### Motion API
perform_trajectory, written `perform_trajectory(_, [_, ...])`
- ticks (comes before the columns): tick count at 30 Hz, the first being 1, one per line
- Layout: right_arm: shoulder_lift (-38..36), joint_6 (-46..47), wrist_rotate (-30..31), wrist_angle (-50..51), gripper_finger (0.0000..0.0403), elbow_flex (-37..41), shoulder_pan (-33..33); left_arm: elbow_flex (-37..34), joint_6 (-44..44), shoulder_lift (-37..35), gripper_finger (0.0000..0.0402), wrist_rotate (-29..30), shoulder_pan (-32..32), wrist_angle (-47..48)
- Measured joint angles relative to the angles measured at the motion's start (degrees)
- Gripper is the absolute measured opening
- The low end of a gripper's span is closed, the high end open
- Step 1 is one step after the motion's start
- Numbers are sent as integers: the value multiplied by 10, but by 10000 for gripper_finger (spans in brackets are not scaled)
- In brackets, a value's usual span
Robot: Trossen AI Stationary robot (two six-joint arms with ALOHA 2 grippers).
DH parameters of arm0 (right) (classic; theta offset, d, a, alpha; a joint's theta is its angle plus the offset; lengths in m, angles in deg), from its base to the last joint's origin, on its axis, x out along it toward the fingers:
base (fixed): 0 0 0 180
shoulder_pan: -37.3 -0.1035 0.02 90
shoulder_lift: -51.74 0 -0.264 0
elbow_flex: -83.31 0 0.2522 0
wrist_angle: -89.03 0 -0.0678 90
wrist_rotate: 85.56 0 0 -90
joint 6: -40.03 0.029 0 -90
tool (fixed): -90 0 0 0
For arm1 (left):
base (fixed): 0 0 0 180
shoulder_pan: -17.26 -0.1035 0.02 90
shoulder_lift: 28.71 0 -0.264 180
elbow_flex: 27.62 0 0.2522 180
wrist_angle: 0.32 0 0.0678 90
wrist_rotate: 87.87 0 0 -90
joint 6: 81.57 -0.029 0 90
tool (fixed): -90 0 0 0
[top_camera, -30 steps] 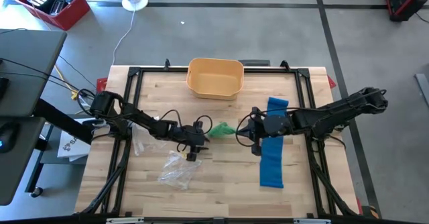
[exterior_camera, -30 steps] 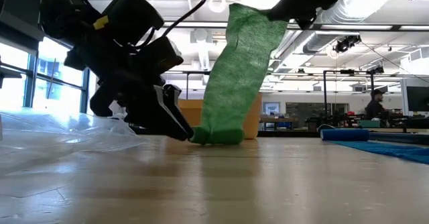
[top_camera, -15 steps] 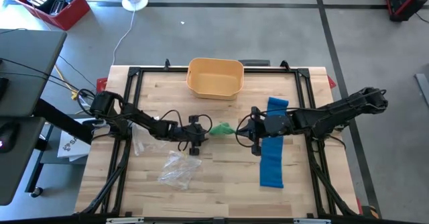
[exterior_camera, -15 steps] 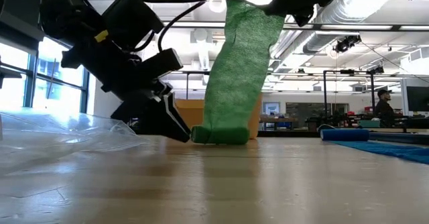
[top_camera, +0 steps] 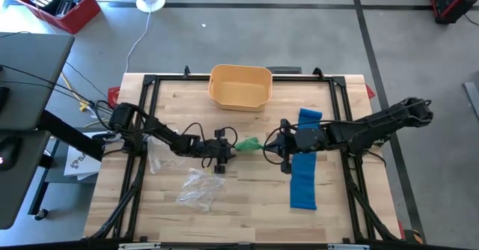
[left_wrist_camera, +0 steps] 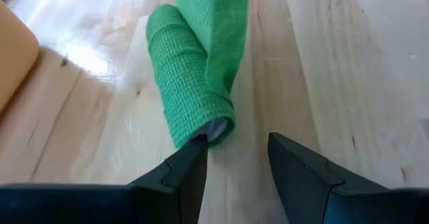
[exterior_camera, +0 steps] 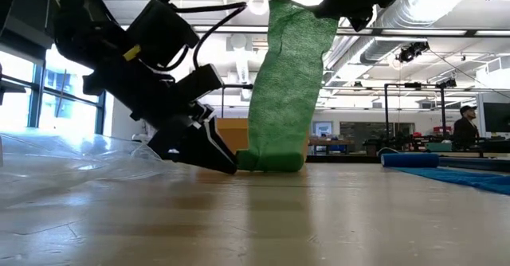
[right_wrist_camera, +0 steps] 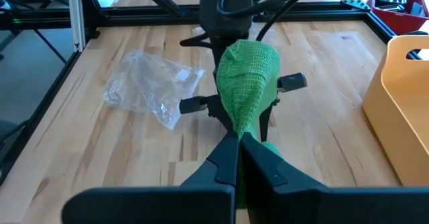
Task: Roll bandage
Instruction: Roll the green bandage
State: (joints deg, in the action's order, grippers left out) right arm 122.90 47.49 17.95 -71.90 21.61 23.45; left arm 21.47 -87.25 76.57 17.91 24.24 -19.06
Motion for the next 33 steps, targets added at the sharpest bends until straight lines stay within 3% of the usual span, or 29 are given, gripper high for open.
perform_trajectory(19, [0, 0, 0, -46, 0, 0, 0, 0, -144, 9, 154, -38, -61, -102])
perform_trajectory(27, [0, 5, 1, -69, 0, 0, 0, 0, -125, 9, 154, -149, -99, -121])
perform_trajectory(33, [0, 15, 45, -69, 0, 0, 0, 0, -119, 9, 154, -164, -101, -117])
